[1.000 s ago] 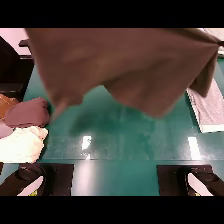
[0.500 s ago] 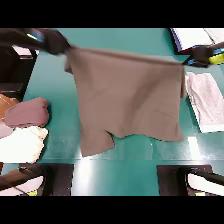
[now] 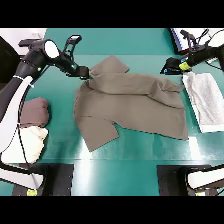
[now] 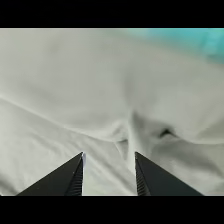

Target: Fold the shirts.

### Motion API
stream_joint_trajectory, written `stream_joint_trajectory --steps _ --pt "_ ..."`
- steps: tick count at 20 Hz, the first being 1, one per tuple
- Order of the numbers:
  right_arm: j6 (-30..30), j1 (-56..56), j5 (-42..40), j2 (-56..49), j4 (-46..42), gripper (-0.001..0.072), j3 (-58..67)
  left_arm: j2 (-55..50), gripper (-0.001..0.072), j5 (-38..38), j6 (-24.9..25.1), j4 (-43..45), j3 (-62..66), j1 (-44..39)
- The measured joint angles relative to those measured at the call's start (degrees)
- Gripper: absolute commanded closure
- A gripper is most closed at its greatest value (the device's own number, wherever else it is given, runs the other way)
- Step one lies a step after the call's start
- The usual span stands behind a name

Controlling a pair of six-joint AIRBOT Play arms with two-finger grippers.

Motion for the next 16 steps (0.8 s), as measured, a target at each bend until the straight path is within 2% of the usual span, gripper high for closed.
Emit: stream_joint_trajectory --steps 3,7,11,16 --pt "-3.0 -2.8 3.7 1.6 4.7 0.0345 -1.9 3.0 0.0153 -4.4 0.4 -0.2 -1.6 4.7" --pt "-6.8 -7.2 4.1 11.1 9.7 0.0345 -15.6 12.5 0.0153 -5.5 1.4 -2.9 -15.1 11.3" --pt "-9.6 -11.6 0.0 21.9 16.1 0.0345 -31.8 20.1 0.0153 -2.7 3.2 -8.6 -33.9 15.5" --pt "-10.9 -14.3 -3.1 30.1 19.4 0.0345 -42.7 22.6 0.0155 5.0 6.1 -18.9 -49.5 17.0"
